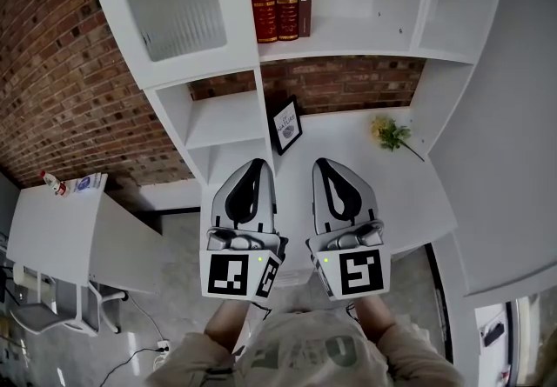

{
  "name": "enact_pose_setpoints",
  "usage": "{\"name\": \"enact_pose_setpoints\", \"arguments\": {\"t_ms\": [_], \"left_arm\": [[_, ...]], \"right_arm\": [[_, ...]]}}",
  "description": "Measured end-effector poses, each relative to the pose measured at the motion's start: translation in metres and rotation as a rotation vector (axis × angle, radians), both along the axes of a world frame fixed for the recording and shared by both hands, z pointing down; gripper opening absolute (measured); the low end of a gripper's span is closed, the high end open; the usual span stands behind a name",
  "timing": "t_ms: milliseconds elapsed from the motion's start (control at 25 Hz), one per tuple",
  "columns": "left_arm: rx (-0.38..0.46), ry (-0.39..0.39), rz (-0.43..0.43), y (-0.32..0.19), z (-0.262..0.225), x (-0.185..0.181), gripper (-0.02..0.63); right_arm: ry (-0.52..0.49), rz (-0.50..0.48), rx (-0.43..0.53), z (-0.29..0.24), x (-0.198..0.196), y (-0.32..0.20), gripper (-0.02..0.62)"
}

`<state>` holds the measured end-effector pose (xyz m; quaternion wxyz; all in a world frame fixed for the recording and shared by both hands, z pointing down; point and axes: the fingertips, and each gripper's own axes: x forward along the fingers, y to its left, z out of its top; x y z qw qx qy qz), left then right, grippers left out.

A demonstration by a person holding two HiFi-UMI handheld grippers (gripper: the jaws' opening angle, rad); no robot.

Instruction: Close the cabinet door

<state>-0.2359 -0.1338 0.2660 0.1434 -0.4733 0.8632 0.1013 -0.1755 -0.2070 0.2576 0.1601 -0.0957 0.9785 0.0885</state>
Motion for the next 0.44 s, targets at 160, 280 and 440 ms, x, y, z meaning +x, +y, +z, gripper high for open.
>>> {"name": "enact_pose_setpoints", "arguments": {"t_ms": [160, 280, 440], "left_arm": [[-0.002, 0.002, 0.022, -0.005, 0.001, 0.006, 0.026], [-0.017, -0.003, 0.050, -0.012, 0.002, 0.011, 0.026], [-0.040, -0.026, 0.089, -0.023, 0.000, 0.019, 0.026]], "right_arm": [[-0.004, 0.021, 0.017, 0.000, 0.007, -0.005, 0.015], [0.001, 0.020, 0.004, 0.003, 0.012, -0.008, 0.015], [0.004, 0.026, -0.009, 0.003, 0.016, -0.008, 0.015]]}}
